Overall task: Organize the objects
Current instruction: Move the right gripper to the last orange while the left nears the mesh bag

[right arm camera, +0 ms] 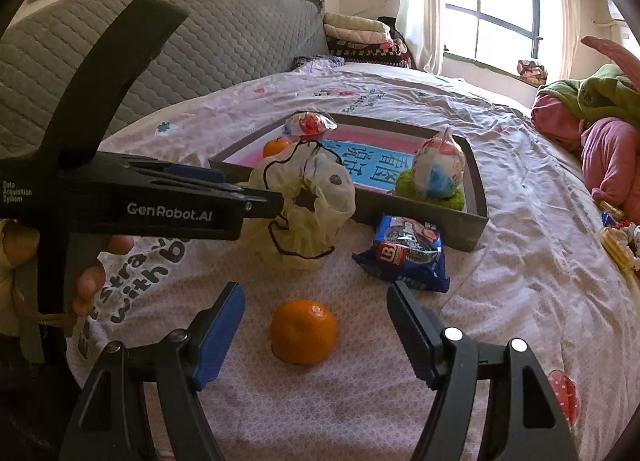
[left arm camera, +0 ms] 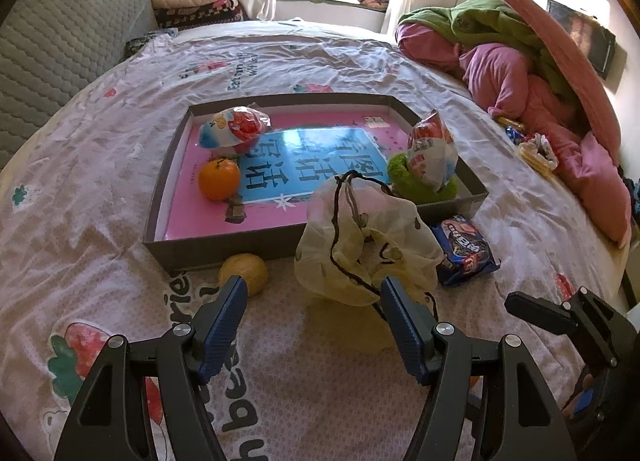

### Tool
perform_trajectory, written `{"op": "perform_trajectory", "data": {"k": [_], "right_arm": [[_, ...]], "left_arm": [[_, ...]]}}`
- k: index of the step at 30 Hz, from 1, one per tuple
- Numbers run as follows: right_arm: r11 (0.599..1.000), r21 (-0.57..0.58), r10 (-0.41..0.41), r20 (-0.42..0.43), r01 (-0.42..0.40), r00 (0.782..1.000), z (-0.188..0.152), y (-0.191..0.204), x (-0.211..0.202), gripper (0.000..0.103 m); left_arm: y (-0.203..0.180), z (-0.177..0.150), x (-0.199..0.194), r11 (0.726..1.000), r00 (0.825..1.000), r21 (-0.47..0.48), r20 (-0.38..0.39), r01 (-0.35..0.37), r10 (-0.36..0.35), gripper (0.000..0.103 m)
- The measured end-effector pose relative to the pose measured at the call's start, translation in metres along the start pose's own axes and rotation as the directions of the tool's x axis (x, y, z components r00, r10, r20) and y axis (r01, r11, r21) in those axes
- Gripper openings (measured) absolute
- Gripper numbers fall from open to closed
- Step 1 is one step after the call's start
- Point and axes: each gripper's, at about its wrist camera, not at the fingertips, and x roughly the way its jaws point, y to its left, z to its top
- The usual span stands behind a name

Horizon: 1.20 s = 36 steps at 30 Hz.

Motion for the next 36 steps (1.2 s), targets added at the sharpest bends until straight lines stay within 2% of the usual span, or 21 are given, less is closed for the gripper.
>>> {"op": "perform_trajectory", "data": {"k": [16, 26, 27, 29, 32, 36], "right_arm": [[1.0, -0.028, -0.006, -0.035, 0.006, 0.999, -0.006, 0.005, 0.019, 0.073], [0.998, -0.048, -0.033, -0.037, 0.032, 0.999, -0.007, 0.006, 0.028, 0.072], [0.998, -0.051, -0.035, -0.038, 0.033, 0.999, -0.007, 0.006, 0.029, 0.067], [0.997, -0.061, -0.044, -0.044, 0.042, 0.998, -0.007, 0.006, 0.031, 0.056], [0.997, -0.076, -0.032, -0.062, 0.027, 0.998, -0.009, 0.009, 0.036, 0.053], [0.99, -0.13, -0.065, -0.085, 0.053, 0.994, -0.012, 0.016, 0.042, 0.05]], "left_arm": [[-0.008, 0.012, 0.026, 0.999, 1.0, 0.032, -0.014, -0.026, 0.026, 0.071], [-0.014, 0.019, 0.04, 0.999, 1.0, 0.044, -0.014, -0.005, 0.006, 0.07], [-0.015, 0.02, 0.04, 0.999, 1.0, 0.043, -0.014, -0.002, 0.002, 0.069], [-0.016, 0.02, 0.04, 0.999, 1.0, 0.047, -0.01, 0.007, -0.007, 0.058], [-0.018, 0.019, 0.042, 0.998, 1.0, 0.057, -0.016, 0.013, -0.012, 0.05], [-0.018, 0.018, 0.048, 0.998, 0.999, 0.057, -0.041, 0.033, -0.031, 0.04]]}}
